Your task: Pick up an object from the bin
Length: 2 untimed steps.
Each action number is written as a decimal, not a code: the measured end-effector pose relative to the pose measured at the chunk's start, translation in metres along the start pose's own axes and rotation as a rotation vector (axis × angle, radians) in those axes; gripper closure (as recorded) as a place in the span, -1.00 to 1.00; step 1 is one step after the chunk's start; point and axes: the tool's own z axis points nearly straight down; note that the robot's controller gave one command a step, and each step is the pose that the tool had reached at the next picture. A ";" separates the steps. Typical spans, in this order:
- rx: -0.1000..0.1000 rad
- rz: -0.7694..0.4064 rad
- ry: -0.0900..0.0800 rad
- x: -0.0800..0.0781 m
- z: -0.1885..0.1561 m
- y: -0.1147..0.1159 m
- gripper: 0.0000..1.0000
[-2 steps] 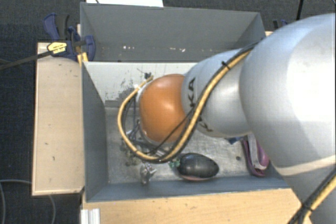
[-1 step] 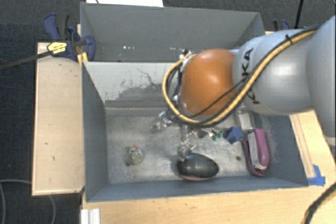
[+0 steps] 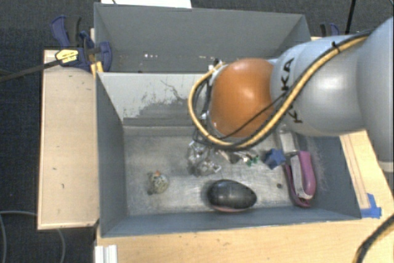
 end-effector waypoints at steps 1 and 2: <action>0.000 0.004 0.001 0.000 0.000 0.000 -1.00; 0.001 -0.092 -0.004 0.056 0.037 -0.038 -1.00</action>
Offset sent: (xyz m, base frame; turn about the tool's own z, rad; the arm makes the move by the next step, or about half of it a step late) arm 0.0000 0.0000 0.0000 0.0000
